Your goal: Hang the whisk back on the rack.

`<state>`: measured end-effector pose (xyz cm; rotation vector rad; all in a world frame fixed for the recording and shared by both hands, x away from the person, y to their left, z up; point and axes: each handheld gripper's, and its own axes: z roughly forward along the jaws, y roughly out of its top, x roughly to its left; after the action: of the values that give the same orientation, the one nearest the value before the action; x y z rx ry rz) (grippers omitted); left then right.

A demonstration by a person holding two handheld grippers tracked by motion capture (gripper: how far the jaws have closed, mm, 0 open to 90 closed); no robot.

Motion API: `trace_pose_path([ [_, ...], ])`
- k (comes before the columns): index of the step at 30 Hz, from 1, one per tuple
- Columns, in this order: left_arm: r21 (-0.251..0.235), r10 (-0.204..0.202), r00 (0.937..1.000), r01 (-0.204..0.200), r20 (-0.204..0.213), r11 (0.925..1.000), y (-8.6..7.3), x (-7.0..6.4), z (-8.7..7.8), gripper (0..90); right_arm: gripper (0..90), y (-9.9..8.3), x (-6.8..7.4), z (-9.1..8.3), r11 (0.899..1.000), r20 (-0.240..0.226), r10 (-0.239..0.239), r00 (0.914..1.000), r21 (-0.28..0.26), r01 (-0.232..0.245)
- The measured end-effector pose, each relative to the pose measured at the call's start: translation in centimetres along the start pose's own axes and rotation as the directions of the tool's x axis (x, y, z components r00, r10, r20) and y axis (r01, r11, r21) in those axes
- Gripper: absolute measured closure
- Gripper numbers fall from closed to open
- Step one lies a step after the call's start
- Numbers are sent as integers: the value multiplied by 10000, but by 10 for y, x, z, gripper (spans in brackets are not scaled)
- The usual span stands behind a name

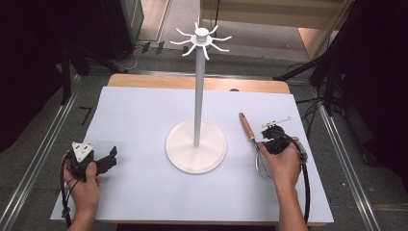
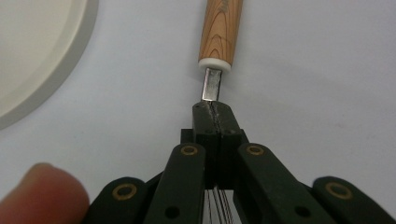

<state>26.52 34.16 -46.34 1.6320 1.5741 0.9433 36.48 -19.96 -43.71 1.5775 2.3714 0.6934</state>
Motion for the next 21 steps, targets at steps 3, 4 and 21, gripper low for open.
trace_pose_path([
  [3,5,0,10000,0,-6,10000,0,0,0,140,900,0,-1,-4,9997,-59,-84,9999,-233,82],
  [4,7,6,10000,-6,-18,10000,0,0,0,139,900,0,-1,-5,9994,-79,-84,9999,-338,82],
  [21,-1,22,10000,-22,-7,10000,0,0,0,140,676,4,-2,13,9962,-308,718,9969,518,-701],
])
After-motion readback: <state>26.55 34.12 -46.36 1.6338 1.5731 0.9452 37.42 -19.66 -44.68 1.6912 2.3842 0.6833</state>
